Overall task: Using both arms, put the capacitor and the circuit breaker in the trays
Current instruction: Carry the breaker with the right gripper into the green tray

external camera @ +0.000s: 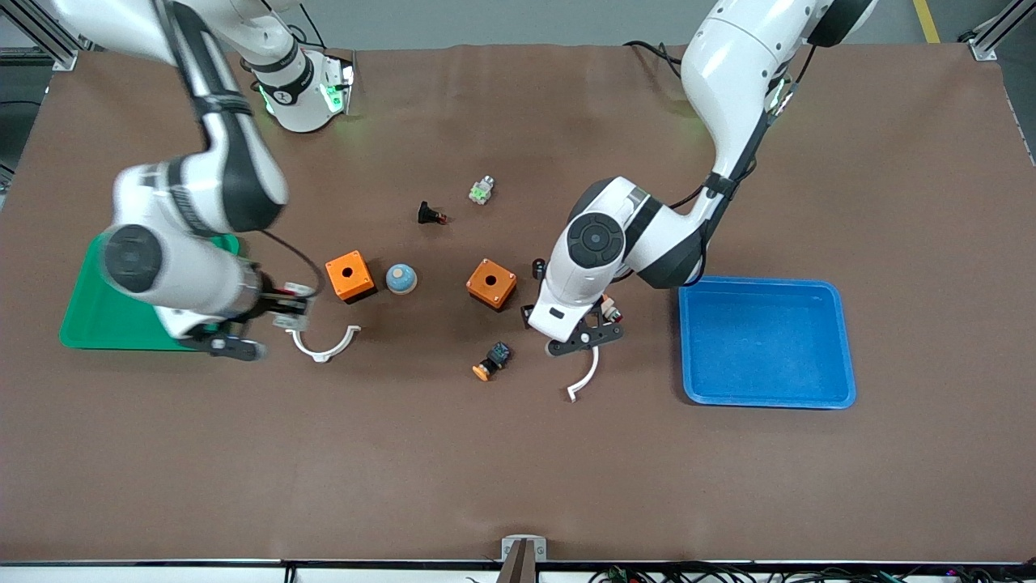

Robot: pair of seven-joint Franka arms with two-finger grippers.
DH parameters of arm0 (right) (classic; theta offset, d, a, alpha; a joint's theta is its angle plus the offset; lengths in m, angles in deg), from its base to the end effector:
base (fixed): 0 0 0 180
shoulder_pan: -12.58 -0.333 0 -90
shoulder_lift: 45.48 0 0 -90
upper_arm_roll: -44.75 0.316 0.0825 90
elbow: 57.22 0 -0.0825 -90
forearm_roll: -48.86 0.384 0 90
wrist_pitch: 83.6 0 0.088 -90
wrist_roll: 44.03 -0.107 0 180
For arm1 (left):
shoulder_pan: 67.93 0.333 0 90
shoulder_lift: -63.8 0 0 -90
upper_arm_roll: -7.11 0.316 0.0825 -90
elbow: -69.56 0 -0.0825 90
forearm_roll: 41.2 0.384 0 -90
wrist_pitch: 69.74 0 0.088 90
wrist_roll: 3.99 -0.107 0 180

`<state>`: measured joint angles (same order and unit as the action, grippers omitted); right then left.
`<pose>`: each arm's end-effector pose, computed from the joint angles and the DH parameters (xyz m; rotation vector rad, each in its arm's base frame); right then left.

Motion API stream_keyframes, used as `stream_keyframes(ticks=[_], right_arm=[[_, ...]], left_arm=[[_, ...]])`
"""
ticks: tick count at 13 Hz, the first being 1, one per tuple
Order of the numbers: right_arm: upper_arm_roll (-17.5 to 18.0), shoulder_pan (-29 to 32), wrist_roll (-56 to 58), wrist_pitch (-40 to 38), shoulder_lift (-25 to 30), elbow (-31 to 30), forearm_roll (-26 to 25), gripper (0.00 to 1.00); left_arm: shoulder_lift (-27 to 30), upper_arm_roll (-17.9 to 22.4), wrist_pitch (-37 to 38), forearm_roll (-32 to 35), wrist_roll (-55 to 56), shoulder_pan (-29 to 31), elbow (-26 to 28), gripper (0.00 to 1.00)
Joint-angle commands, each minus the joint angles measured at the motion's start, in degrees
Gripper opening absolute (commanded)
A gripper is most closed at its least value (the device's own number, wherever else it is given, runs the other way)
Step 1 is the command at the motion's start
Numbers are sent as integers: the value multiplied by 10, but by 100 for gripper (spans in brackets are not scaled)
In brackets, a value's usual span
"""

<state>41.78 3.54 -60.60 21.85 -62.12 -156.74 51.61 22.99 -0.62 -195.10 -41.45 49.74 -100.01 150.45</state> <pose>0.6131 0.0713 0.3957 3.1049 -0.3109 -0.2952 0.5763 -0.4545 0.2890 2.9989 0.4240 -0.0276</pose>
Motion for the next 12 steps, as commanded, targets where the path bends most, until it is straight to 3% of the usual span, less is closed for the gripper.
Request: stream_keyframes(ticks=[1, 5, 8, 12], right_arm=[[11, 108, 129, -10, 16, -17, -10, 12], [11, 233, 298, 16, -5, -17, -27, 13], [11, 284, 348, 64, -22, -32, -82, 13], [11, 328, 388, 177, -25, -109, -82, 13]], left_arm=[[-4, 7, 0, -3, 6, -11, -13, 73], [-4, 7, 0, -3, 3, -11, -19, 73], [-6, 6, 1, 0, 4, -11, -16, 73], [-1, 3, 14, 0, 64, -25, 23, 74]])
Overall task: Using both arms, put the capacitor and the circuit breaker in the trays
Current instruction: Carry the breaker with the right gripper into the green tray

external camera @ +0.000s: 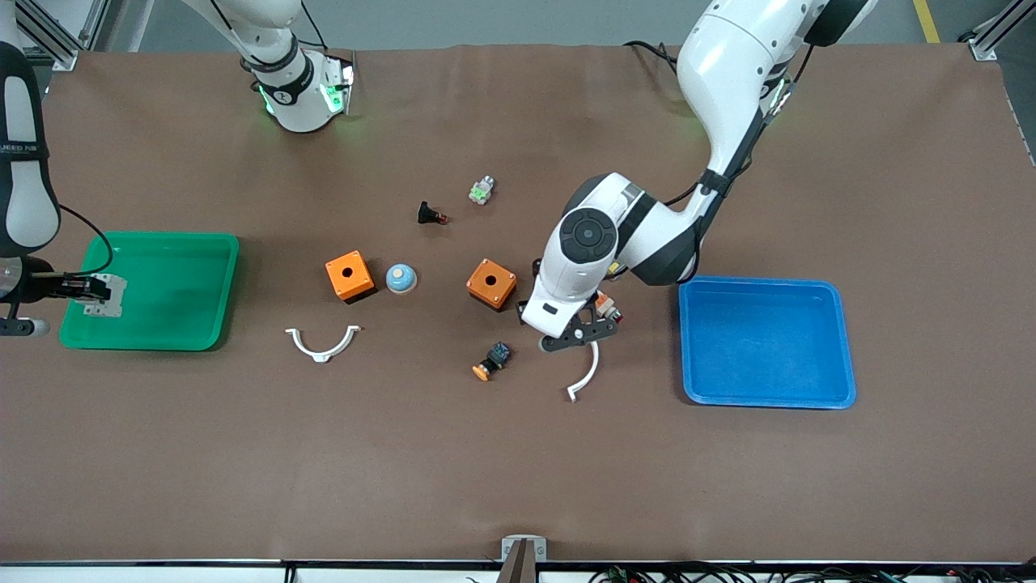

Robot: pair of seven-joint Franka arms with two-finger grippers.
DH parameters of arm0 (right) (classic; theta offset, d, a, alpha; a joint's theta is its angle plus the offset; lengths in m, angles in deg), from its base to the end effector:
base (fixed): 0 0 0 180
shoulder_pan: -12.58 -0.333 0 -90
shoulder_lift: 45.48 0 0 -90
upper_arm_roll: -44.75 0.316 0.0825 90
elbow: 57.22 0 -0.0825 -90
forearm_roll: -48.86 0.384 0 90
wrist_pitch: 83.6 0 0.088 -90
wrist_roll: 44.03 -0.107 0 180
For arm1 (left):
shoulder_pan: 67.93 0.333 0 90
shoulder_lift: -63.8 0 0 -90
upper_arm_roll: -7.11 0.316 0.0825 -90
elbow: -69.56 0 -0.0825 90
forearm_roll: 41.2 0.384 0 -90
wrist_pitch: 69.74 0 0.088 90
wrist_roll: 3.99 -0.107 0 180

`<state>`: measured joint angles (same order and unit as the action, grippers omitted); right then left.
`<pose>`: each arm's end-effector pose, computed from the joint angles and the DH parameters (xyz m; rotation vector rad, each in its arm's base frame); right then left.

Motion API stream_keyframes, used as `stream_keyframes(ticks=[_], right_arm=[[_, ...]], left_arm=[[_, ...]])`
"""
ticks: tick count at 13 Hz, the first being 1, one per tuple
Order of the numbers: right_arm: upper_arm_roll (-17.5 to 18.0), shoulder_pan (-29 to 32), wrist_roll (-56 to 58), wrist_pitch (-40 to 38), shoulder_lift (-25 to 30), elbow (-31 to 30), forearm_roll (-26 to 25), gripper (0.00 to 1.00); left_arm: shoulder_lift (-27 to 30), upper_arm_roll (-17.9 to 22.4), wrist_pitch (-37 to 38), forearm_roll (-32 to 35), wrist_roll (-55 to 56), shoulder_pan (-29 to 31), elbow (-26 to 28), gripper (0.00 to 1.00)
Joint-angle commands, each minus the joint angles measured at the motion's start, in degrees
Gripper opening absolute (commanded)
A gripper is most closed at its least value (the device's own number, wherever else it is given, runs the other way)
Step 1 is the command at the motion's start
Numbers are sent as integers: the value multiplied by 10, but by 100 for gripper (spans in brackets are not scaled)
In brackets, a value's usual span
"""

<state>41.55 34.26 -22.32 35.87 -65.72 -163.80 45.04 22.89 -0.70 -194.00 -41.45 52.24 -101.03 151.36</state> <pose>0.5593 -0.2610 0.3199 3.1144 -0.0258 -0.2298 0.5625 -0.4623 0.2787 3.0197 0.4629 -0.0722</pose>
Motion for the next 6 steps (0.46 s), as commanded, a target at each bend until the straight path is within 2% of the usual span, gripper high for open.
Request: stream_keyframes(ticks=[1, 3, 6], right_arm=[[14, 27, 5, 67, 9, -63, -16, 13], [14, 32, 5, 119, 4, -99, -16, 13], [15, 43, 5, 153, -16, -117, -14, 13]], left_arm=[[-1, 3, 3, 0, 55, -17, 19, 74], [7, 3, 3, 0, 63, -23, 53, 73], [12, 3, 2, 0, 94, -40, 89, 72]])
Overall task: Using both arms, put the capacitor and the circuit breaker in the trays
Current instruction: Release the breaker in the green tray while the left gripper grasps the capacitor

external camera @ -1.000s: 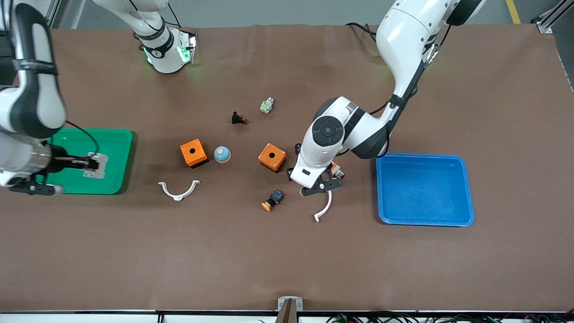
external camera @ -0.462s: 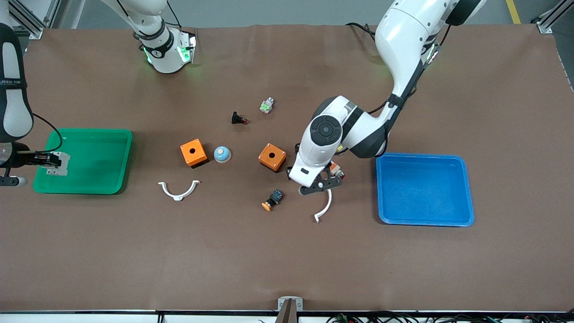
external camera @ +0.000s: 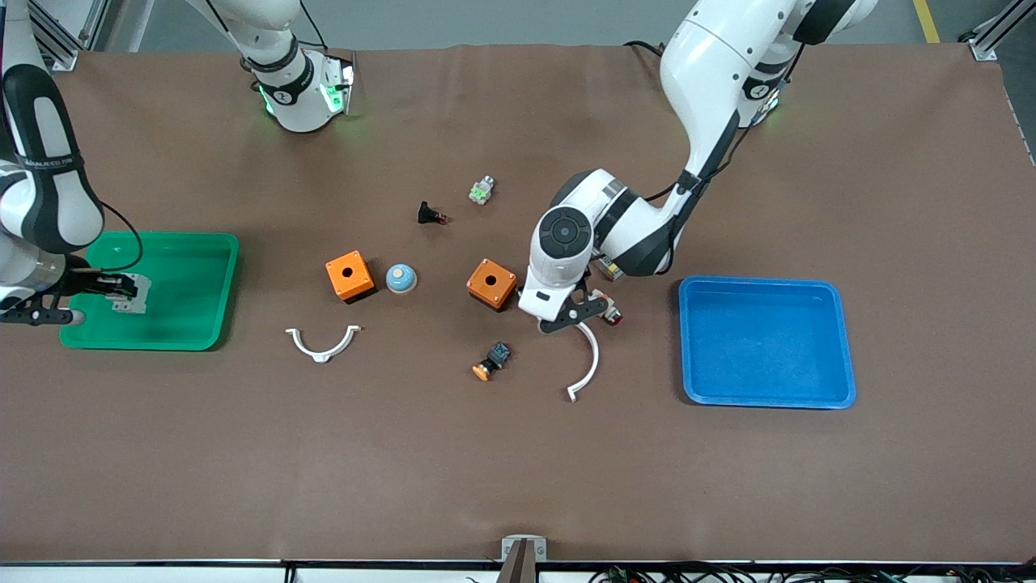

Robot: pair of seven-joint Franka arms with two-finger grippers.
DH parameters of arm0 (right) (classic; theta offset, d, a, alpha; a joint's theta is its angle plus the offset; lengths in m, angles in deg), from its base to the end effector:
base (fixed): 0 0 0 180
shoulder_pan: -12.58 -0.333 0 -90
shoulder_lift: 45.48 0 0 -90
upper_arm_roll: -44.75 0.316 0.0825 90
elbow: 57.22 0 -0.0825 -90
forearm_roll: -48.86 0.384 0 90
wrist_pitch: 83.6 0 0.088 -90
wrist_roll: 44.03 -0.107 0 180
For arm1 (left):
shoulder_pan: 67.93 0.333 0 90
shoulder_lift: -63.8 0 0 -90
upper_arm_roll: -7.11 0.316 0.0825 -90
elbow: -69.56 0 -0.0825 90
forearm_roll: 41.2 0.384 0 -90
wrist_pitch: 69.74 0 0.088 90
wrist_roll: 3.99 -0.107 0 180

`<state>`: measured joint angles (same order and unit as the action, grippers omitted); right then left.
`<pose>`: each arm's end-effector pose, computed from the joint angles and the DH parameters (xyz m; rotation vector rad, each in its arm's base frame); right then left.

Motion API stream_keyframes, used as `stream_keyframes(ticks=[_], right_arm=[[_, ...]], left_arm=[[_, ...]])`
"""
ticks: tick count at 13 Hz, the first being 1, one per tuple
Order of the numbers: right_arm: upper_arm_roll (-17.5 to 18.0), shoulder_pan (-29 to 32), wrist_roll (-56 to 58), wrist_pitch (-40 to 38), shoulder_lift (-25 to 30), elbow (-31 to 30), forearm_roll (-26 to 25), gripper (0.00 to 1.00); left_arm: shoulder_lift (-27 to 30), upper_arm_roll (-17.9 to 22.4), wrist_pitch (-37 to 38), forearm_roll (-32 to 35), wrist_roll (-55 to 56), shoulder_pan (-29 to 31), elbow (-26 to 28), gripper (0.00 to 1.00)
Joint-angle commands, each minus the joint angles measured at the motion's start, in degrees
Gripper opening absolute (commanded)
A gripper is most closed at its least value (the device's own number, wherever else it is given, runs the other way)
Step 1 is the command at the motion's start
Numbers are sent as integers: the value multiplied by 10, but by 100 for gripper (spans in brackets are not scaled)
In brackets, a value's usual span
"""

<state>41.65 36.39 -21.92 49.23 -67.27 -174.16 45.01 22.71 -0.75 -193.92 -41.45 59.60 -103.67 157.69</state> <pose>0.5221 -0.2658 0.2465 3.1170 -0.0510 -0.1894 0.5151 -0.4716 0.2274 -3.0693 -0.5923 0.1954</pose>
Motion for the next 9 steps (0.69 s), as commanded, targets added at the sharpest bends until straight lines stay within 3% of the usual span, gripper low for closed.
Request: stream_keyframes(ticks=[1, 4, 6, 9], right_arm=[[14, 26, 2, 37, -8, -20, -13, 13], [15, 29, 8, 46, -19, -21, -11, 17], [15, 27, 5, 41, -18, -20, -10, 100], [16, 22, -1, -2, 23, -2, -8, 100]], left_arm=[[13, 3, -1, 0, 32, -15, 27, 72], [10, 2, -5, -4, 47, -25, 27, 71], [11, 2, -5, -5, 54, -28, 37, 69], [7, -1, -15, -9, 58, -35, 50, 66]])
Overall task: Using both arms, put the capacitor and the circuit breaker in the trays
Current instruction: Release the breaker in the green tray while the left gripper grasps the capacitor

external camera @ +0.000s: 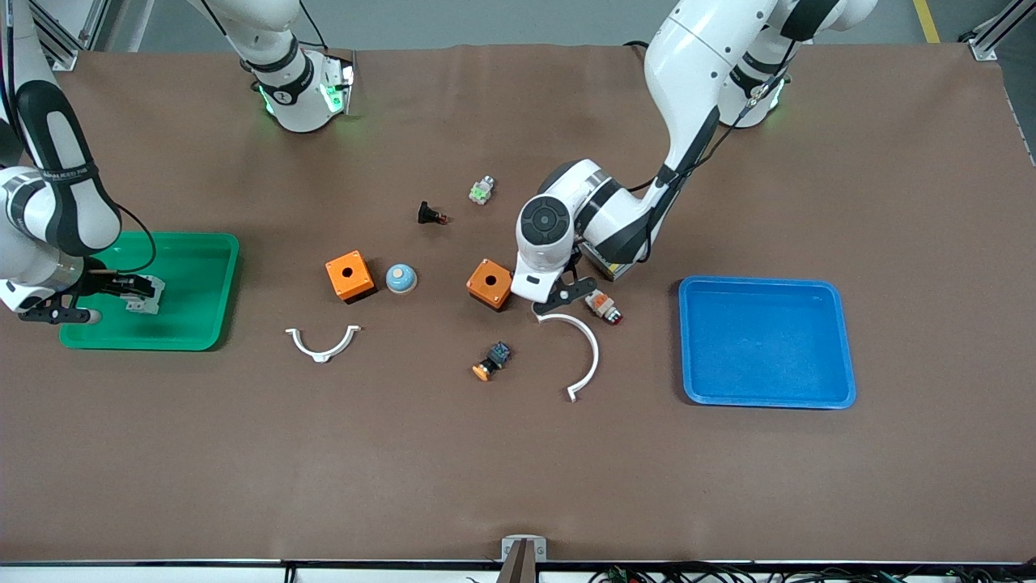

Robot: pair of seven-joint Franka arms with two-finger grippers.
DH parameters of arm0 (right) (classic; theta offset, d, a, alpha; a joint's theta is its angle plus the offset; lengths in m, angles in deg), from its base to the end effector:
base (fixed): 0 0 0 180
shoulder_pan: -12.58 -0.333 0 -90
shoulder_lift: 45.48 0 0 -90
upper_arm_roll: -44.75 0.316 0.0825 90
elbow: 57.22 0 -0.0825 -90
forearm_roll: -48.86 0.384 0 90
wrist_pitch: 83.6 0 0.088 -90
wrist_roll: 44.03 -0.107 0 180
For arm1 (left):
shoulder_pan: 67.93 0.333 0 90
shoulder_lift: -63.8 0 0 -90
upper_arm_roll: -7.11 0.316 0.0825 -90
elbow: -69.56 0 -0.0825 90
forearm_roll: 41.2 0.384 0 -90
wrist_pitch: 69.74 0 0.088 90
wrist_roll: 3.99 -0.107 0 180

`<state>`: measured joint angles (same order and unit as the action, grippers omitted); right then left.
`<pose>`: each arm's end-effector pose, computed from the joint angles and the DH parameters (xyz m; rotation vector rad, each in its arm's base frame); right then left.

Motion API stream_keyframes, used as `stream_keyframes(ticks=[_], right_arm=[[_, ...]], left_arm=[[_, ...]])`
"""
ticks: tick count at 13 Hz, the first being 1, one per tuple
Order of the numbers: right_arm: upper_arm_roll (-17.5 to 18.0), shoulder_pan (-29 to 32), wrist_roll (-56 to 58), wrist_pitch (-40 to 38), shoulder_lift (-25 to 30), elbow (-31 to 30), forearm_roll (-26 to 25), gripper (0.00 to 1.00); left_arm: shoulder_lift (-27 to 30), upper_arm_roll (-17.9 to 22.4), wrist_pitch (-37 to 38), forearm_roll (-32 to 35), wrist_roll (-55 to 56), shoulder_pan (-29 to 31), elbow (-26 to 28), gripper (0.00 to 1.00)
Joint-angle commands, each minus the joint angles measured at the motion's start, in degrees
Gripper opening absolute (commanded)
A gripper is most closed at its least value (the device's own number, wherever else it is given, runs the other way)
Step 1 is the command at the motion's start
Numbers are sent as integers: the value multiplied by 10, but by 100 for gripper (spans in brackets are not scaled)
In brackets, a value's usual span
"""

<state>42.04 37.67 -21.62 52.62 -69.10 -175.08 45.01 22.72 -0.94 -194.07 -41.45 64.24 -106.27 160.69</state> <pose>0.5162 -0.2726 0.2261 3.1178 -0.0629 -0.1716 0.4793 -0.4865 0.2060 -3.0101 -0.6291 0.2358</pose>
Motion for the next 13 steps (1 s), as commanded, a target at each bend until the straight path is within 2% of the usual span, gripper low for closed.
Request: stream_keyframes(ticks=[1, 5, 7, 9, 12, 13], right_arm=[[15, 3, -4, -72, 65, 21, -9, 100], [14, -57, -82, -206, 169, 44, -4, 99], [16, -81, -94, -250, 214, 44, -2, 99], [16, -102, -104, -283, 244, 45, 25, 99], [16, -130, -127, -297, 274, 45, 39, 99], [17, -143, -155, -305, 282, 44, 39, 99]], left_arm=[[7, 1, -24, -9, 16, -9, 28, 64], [6, -6, -54, -23, 23, -10, 34, 59], [6, -6, -54, -24, 23, -9, 37, 45], [6, -6, -54, -24, 23, -9, 37, 23], [-2, -6, -54, -24, 24, -15, 37, 20], [-3, -6, -54, -24, 24, -16, 38, 16]])
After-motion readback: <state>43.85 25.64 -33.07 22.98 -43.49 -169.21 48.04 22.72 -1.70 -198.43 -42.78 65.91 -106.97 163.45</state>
